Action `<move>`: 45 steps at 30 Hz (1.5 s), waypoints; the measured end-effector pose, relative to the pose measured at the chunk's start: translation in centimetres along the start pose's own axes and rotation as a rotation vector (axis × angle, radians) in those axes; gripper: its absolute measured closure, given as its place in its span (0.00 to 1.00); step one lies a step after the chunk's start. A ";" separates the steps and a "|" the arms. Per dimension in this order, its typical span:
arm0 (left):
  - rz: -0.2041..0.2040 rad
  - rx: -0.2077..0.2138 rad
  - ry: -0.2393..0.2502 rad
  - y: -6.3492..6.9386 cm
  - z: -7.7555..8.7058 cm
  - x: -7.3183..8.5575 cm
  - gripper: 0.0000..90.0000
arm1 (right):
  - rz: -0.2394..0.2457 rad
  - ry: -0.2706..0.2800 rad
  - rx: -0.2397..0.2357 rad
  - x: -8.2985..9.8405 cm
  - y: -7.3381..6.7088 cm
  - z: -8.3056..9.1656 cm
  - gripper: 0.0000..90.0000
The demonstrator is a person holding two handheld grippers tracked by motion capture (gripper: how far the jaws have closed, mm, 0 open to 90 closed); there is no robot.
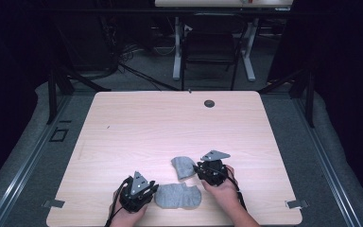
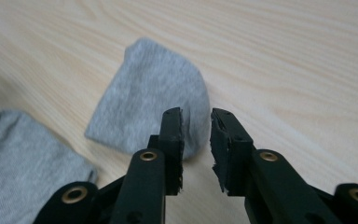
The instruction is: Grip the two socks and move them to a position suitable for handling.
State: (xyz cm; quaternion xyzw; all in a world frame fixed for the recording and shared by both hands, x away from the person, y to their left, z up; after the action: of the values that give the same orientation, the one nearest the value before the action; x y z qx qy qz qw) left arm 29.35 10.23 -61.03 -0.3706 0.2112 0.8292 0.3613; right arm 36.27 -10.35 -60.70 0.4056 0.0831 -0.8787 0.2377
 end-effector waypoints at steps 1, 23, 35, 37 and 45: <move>0.001 0.001 0.000 0.0 0.0 0.0 0.86 | -0.017 0.017 -0.001 -0.3 -0.1 -0.1 0.81; 0.005 0.000 0.005 -0.2 0.1 -0.1 0.86 | -0.014 -0.010 0.026 -1.0 -0.6 -0.8 0.96; 0.010 -0.013 0.014 -0.7 0.2 -0.3 0.85 | -0.004 0.039 0.005 -2.9 -2.3 2.0 0.95; 0.015 -0.014 0.020 -0.8 0.2 -0.3 0.85 | 0.016 0.036 0.004 -3.2 -2.7 1.9 0.95; 0.025 -0.016 0.019 -1.1 0.4 -0.3 0.85 | 0.046 0.016 -0.042 -3.4 -5.1 0.8 0.95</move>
State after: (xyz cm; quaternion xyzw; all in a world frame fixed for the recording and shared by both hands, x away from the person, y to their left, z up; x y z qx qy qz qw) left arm 30.12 11.05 -60.62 -0.3788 0.2125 0.8318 0.3456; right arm 35.17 -4.95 -57.89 0.4093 0.0938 -0.8678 0.2657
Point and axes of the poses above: each handheld gripper's, and its own axes: z roughly backward along the jaws, x roughly out of its underside, y roughly to its right, the point moved 7 cm from there along -z, roughly forward along the jaws, and after that the axes turned 10 degrees about x, right-handed, at the moved point
